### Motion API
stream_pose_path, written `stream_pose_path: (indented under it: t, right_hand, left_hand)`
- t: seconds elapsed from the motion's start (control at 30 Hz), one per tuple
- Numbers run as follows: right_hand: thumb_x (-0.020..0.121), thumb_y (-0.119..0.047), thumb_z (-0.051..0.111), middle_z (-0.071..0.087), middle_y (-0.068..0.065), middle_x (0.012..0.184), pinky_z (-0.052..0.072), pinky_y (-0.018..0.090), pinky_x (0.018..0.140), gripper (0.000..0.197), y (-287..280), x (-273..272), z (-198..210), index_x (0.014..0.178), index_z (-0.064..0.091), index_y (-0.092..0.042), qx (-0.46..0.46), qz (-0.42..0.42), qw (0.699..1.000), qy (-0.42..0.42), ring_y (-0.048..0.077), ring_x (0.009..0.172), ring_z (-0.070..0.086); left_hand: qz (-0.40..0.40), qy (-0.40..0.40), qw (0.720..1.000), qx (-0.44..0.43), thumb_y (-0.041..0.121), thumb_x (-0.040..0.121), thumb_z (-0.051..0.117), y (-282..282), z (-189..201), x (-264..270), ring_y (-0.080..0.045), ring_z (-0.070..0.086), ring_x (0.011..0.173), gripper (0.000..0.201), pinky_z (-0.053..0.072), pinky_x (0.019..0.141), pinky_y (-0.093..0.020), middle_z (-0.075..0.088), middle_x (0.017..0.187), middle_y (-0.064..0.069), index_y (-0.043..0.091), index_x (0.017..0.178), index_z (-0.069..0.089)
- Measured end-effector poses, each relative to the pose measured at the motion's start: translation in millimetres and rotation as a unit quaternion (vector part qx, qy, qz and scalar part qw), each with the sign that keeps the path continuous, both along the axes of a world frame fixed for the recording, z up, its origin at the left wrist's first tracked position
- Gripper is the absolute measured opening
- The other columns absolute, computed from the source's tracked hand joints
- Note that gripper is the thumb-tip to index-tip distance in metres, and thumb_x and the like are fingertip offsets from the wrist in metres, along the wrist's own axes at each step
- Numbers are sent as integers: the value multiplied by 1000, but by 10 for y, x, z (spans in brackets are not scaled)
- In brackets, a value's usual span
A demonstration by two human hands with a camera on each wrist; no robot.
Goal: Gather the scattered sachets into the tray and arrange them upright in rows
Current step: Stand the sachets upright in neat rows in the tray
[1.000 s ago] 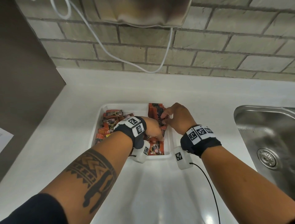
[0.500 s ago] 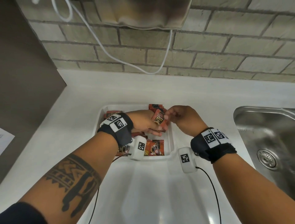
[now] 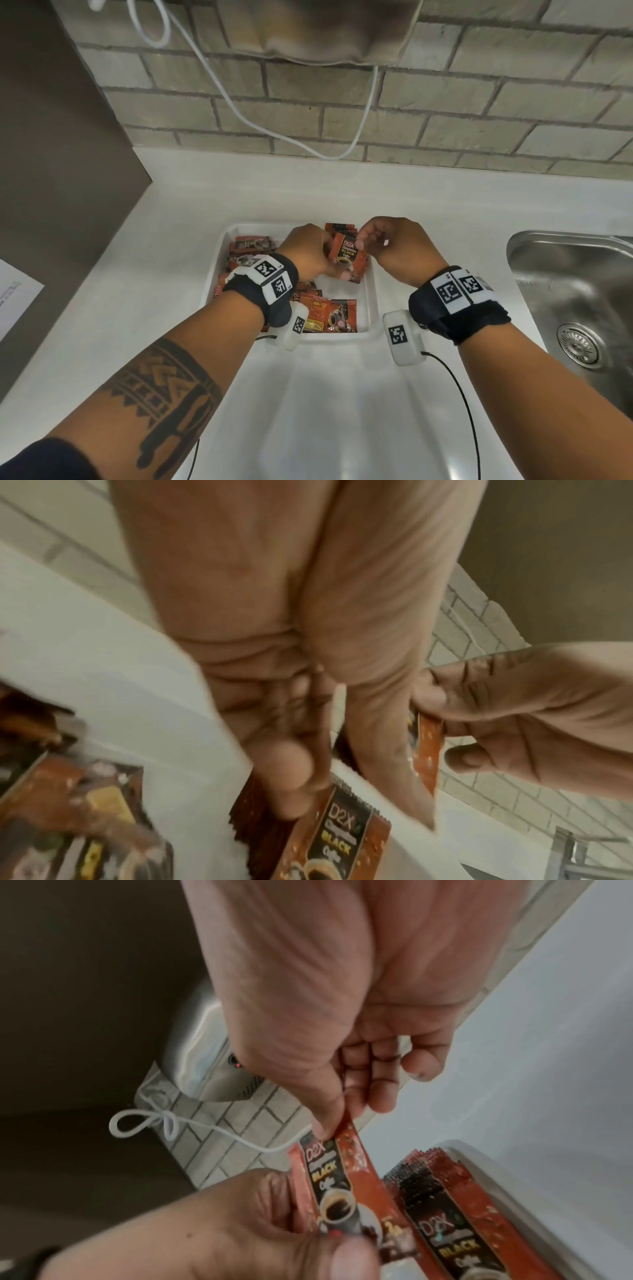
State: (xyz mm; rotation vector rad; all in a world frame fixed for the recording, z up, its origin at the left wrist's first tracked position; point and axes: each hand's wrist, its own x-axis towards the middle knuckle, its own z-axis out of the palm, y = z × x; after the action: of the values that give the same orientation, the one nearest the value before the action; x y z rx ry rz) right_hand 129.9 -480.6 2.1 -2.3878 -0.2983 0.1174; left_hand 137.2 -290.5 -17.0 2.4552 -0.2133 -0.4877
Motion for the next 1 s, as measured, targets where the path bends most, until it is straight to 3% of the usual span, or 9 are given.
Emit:
stream_pose_path:
  t: [0.1, 0.23, 0.37, 0.5, 0.6, 0.7, 0.9, 0.97, 1.0]
  right_hand:
    - [91, -19, 64, 53, -14, 80, 34, 17, 64, 10, -11, -16, -106, 85, 72, -22, -71, 5, 997, -8, -1, 74, 49]
    - [90, -19, 65, 46, -18, 78, 32, 8, 62, 13, -28, -35, -238, 86, 77, -23, -82, -24, 996, -5, 1, 74, 47]
    - [88, -16, 65, 58, -20, 78, 31, 5, 60, 18, 17, -9, -341, 80, 79, -25, -91, -23, 995, 15, 6, 79, 57]
    - [85, -17, 68, 62, -14, 85, 35, 12, 61, 14, 21, 36, -388, 78, 78, -25, -93, -28, 995, 33, 11, 86, 60]
    - [87, -18, 70, 55, -11, 87, 37, 19, 64, 9, 17, 33, -363, 86, 78, -22, -99, -31, 994, 31, 14, 89, 58]
    - [88, -13, 69, 51, -17, 78, 35, 10, 62, 11, 13, 33, -316, 92, 78, -18, -99, -22, 994, 35, 13, 87, 58]
    - [85, -11, 72, 50, -18, 77, 32, 7, 61, 13, 41, 49, -311, 94, 78, -17, -93, -19, 995, 37, 11, 85, 56]
    - [84, -12, 73, 54, -14, 79, 33, 9, 61, 13, 48, 50, -321, 95, 78, -18, -88, -21, 995, 39, 12, 86, 57]
    - [84, -12, 73, 55, -11, 81, 34, 9, 62, 13, 52, 49, -322, 95, 78, -18, -87, -20, 995, 39, 13, 86, 57]
  left_hand:
    - [-1, 48, 985, 164, 55, 80, 77, 29, 22, -26, -13, 50, 64, 52, 36, 55, -26, 55, 72, -1, 8, 79, 57]
    - [-76, 67, 978, 184, 41, 95, 62, -86, -3, -47, -18, 55, 74, 37, 43, 63, -28, 61, 81, -5, 5, 85, 65]
    - [-117, 117, 973, 164, 26, 96, 61, -264, -150, -69, -18, 68, 94, 30, 56, 81, -30, 72, 113, -4, 11, 121, 69]
    - [-180, 149, 948, 217, 35, 105, 48, -379, -118, -48, -29, 54, 129, 47, 43, 110, -40, 55, 145, -11, 10, 144, 53]
    - [-199, 160, 933, 252, 42, 104, 46, -402, -127, -3, -30, 52, 130, 52, 41, 113, -43, 53, 147, -11, 12, 147, 50]
    - [-217, 166, 925, 263, 42, 105, 44, -406, -141, 23, -31, 50, 133, 53, 40, 113, -43, 50, 150, -13, 13, 150, 45]
    - [-215, 154, 932, 247, 39, 105, 46, -406, -123, 34, -27, 58, 122, 52, 47, 106, -35, 54, 146, -14, 11, 150, 45]
    - [-171, 164, 950, 202, 30, 102, 55, -364, -173, 13, -13, 67, 88, 45, 56, 73, -19, 63, 135, -11, 10, 142, 54]
    - [-157, 160, 957, 185, 26, 100, 59, -354, -179, 8, -7, 64, 74, 41, 52, 58, -14, 67, 129, -10, 10, 137, 58]
